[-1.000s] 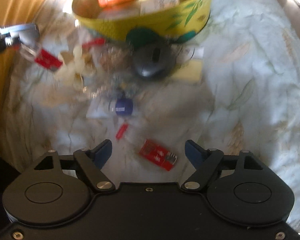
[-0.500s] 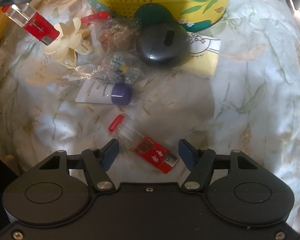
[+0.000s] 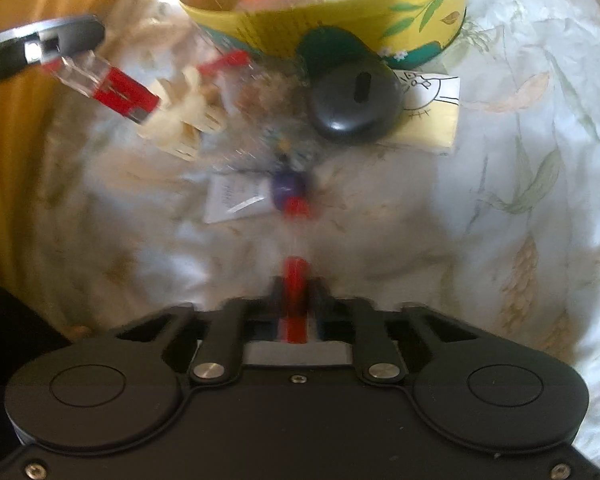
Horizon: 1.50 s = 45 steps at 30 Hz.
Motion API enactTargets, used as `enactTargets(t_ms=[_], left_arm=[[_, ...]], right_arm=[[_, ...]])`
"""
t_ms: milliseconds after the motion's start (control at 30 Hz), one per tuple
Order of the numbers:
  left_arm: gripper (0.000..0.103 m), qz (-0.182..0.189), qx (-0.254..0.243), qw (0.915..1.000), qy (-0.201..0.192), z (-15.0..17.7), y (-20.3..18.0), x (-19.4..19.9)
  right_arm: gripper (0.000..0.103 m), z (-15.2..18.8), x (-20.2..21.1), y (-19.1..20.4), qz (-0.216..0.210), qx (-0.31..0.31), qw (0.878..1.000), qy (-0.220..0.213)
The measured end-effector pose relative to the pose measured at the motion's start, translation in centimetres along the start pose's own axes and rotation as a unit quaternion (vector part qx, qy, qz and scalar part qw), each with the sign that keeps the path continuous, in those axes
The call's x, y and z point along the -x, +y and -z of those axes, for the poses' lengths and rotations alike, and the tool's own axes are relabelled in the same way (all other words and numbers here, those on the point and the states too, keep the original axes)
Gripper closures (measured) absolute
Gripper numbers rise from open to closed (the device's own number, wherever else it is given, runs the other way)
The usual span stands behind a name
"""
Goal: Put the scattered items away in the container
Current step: 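Release the red vial over the tin with the left gripper while the right grasps a red tube, then grasp the white flower clip with the left gripper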
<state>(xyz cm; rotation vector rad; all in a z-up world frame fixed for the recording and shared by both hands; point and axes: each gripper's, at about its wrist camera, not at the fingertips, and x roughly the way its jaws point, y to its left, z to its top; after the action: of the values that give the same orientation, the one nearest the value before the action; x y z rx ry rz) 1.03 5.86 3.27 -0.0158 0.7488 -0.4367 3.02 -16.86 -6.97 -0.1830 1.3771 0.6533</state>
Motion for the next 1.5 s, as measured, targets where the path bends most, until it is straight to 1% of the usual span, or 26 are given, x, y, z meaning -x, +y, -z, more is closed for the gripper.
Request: enactTargets(t_ms=[67, 133, 233, 267, 367, 500, 600, 733, 867, 900, 933, 967, 1033, 1067, 1100, 1133, 1233, 1300, 1400, 1500], left_arm=[[0.092, -0.003, -0.001, 1.0, -0.003, 0.1, -0.2, 0.3], [0.092, -0.006, 0.001, 1.0, -0.001, 0.1, -0.2, 0.4], [0.092, 0.0, 0.01, 0.9999, -0.005, -0.1, -0.3, 0.9], [0.092, 0.002, 0.012, 0.9999, -0.008, -0.4, -0.3, 1.1], [0.092, 0.008, 0.015, 0.9997, -0.017, -1.4, -0.6, 1.3], [0.092, 0.011, 0.012, 0.9996, -0.025, -3.7, -0.8, 0.8], [0.092, 0.002, 0.009, 0.9997, -0.024, -5.7, -0.8, -0.7], [0.092, -0.02, -0.005, 0.9997, -0.009, -8.0, -1.0, -3.9], [0.091, -0.035, -0.016, 0.9993, -0.001, -9.9, -1.2, -7.2], [0.084, -0.039, -0.017, 0.9991, -0.004, -10.2, -1.2, -7.8], [0.067, -0.046, -0.014, 0.9988, -0.01, -10.4, -1.1, -8.4], [0.06, -0.051, -0.008, 0.9986, -0.014, -10.5, -1.0, -8.8], [0.018, -0.068, 0.003, 0.9976, -0.014, -10.5, -0.7, -9.5], [0.013, -0.083, 0.004, 0.9964, -0.014, -10.4, -0.6, -9.6], [0.009, -0.098, 0.007, 0.9951, -0.009, -10.2, -0.5, -9.6], [0.009, -0.102, 0.01, 0.9947, -0.001, -9.9, -0.3, -9.5], [0.008, -0.086, 0.015, 0.996, 0.018, -8.2, 0.7, -8.5], [0.004, -0.079, 0.012, 0.9962, 0.035, -6.8, 1.1, -7.6], [0.003, -0.074, 0.007, 0.9954, 0.061, -4.3, 1.6, -6.2], [0.002, -0.066, 0.015, 0.9937, 0.089, -2.0, 1.9, -5.5]], right_arm=[[0.093, 0.0, 0.4, 0.0, -0.012, -0.007, 1.0, -0.005], [0.093, 0.0, 0.5, -0.1, -0.004, -0.012, 1.0, -0.008], [0.093, -0.2, 1.3, -1.1, -0.032, -0.041, 0.998, -0.02], [0.093, -0.2, 1.6, -1.2, -0.034, -0.043, 0.998, -0.027], [0.093, -0.5, 2.2, -1.8, -0.05, -0.059, 0.996, -0.044], [0.093, -0.9, 2.3, -2.5, -0.066, -0.078, 0.994, -0.05], [0.093, -1.1, 2.6, -3.0, -0.088, -0.096, 0.99, -0.058], [0.093, -1.1, 2.9, -3.3, -0.1, -0.105, 0.987, -0.068], [0.093, -1.2, 2.7, -3.5, -0.111, -0.109, 0.986, -0.065], [0.093, -1.2, 2.7, -3.6, -0.114, -0.11, 0.985, -0.065], [0.093, -1.2, 2.7, -3.8, -0.119, -0.114, 0.984, -0.066], [0.093, -1.3, 2.7, -3.9, -0.124, -0.117, 0.983, -0.067], [0.093, -1.2, 2.7, -4.1, -0.127, -0.118, 0.982, -0.071], [0.093, -1.2, 2.7, -4.1, -0.126, -0.118, 0.982, -0.072], [0.093, -1.2, 2.7, -4.2, -0.126, -0.119, 0.982, -0.072], [0.093, -1.2, 2.7, -4.3, -0.127, -0.121, 0.982, -0.072], [0.093, -1.3, 3.0, -4.6, -0.13, -0.128, 0.98, -0.081], [0.093, -1.4, 3.4, -4.9, -0.133, -0.135, 0.978, -0.088], [0.093, -1.5, 4.0, -5.7, -0.135, -0.151, 0.974, -0.102], [0.093, -1.5, 4.6, -6.2, -0.134, -0.161, 0.971, -0.114]])
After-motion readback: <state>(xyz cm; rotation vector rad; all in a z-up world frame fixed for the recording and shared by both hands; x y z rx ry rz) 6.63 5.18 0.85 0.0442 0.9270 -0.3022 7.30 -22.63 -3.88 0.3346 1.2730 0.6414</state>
